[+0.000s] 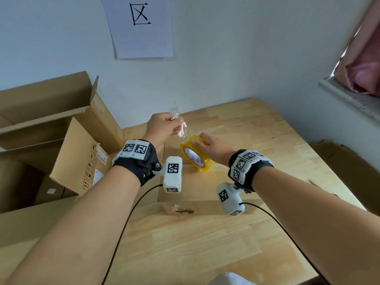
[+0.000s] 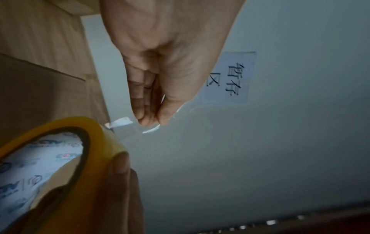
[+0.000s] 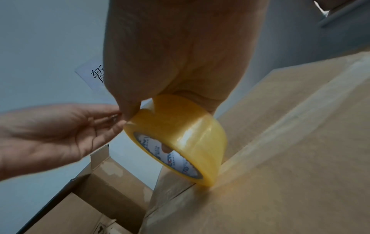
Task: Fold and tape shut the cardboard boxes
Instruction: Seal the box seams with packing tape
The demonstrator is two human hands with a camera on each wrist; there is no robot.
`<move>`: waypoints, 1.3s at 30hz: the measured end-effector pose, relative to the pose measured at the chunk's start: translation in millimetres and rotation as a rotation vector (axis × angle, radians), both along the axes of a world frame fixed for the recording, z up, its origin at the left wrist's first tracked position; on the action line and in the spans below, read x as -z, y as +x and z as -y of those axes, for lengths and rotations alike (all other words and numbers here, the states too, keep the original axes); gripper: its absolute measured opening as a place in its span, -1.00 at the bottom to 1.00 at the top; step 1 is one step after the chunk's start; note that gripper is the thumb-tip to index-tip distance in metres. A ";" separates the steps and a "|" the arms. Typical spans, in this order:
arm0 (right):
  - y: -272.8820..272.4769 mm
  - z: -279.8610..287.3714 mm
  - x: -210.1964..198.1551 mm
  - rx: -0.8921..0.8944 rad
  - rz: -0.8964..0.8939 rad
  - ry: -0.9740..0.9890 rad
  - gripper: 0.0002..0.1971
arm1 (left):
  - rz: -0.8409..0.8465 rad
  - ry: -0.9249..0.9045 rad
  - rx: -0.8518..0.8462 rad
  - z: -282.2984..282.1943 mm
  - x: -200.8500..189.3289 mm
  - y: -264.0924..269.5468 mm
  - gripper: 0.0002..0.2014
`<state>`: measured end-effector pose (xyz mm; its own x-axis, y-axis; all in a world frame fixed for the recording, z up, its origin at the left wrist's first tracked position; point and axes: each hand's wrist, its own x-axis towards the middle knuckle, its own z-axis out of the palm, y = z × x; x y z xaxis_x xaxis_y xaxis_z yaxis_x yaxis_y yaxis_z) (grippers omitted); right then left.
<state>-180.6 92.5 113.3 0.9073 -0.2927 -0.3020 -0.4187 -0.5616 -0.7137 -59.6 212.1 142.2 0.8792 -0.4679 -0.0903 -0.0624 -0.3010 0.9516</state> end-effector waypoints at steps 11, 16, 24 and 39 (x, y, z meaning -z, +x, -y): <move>3.9 -6.6 -4.4 -0.020 -0.067 -0.075 -0.56 | 0.342 0.246 0.274 44.7 -40.1 -24.5 -0.88; 2.2 -5.3 -1.3 0.035 -0.063 -0.054 -0.44 | 0.240 0.192 0.357 45.8 -42.3 -24.5 -0.91; -6.3 5.3 -3.4 0.017 -0.061 0.177 -0.48 | 0.065 0.029 0.101 15.9 -33.0 0.2 -0.91; -1.1 2.6 -4.6 -0.073 -0.024 0.006 -0.63 | 0.305 0.154 0.279 30.6 -51.9 -23.1 -0.89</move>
